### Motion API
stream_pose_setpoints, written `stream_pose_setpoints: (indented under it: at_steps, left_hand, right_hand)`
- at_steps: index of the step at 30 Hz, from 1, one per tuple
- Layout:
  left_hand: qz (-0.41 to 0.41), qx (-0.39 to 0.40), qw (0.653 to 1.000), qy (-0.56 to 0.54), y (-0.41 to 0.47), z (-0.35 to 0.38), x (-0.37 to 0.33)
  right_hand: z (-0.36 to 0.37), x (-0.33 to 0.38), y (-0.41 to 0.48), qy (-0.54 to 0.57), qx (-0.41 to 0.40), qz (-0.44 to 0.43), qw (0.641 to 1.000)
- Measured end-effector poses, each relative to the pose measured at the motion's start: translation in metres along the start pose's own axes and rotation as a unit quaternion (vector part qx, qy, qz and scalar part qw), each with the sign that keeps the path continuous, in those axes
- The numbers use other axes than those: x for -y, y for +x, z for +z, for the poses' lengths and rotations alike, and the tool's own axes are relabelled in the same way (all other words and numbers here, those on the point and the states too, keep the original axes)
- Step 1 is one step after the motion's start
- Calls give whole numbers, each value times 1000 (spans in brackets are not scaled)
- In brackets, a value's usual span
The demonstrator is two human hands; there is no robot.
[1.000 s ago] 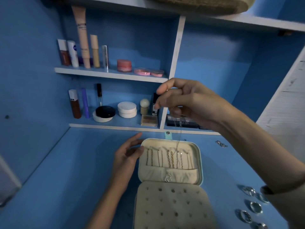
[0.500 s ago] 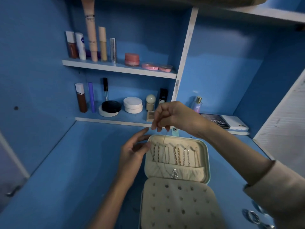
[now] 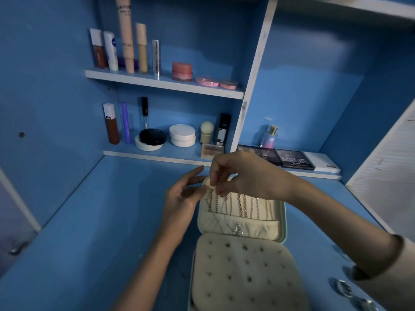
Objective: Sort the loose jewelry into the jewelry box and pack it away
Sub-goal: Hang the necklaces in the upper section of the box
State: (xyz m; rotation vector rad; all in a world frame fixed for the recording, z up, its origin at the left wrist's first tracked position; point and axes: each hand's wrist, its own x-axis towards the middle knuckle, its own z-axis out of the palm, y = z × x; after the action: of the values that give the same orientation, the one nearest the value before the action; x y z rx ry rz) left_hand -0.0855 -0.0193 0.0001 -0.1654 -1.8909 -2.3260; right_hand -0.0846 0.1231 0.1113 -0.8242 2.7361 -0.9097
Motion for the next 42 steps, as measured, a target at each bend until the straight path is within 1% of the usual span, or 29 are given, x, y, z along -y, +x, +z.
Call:
stream_pose_setpoints:
  at_steps: [3,6,9,11,15,17,19,21,24,27,32,38,42]
  left_hand:
    - [0,3,1000,-9,-1,1,-1]
    - [1,6,1000,-12,-1,1,-1]
    - [1,5,1000,-15,-1,0,-1]
    - [0,6,1000,-17,-1,1,-2]
    - [0,4,1000,-17,-2,1,-2]
    - [0,3,1000,-16,-2,1,-2]
    - [0,3,1000,-16,-2,1,-1]
    - [1,1,1000,-14,-1,1,-1]
    - [3,-1,1000,-11,-1,1,-1]
    - [3,0,1000,-10,-1,1,0]
    - [4,1,1000,-11,-1,1,-1]
    - [7,3,1000,-13,-2,2,-2]
    - [6,7,1000,-13,-2,2,-3]
  right_hand:
    - [2,-7,-2,-20,-26,-10,999]
    - [1,-14,-5,-101,-75,-39,991]
    - [-4,-27,-11,-163,-133,-21,977]
    - [-3,-35,-17,-178,-138,1,974]
    - [11,-44,-27,-214,-119,19,969]
    - [19,-44,-31,-262,-142,8,954]
    - [26,-47,-34,-327,-191,-26,925]
    - [33,-47,-36,-350,-208,-53,912]
    - [39,-51,-36,-350,-207,-113,907]
    - [41,-54,-33,-359,-200,-148,900]
    - [38,-59,-30,-414,-165,-169,879]
    - [33,-56,-24,-416,-125,-191,880]
    - [29,-51,-17,-446,-109,-214,862]
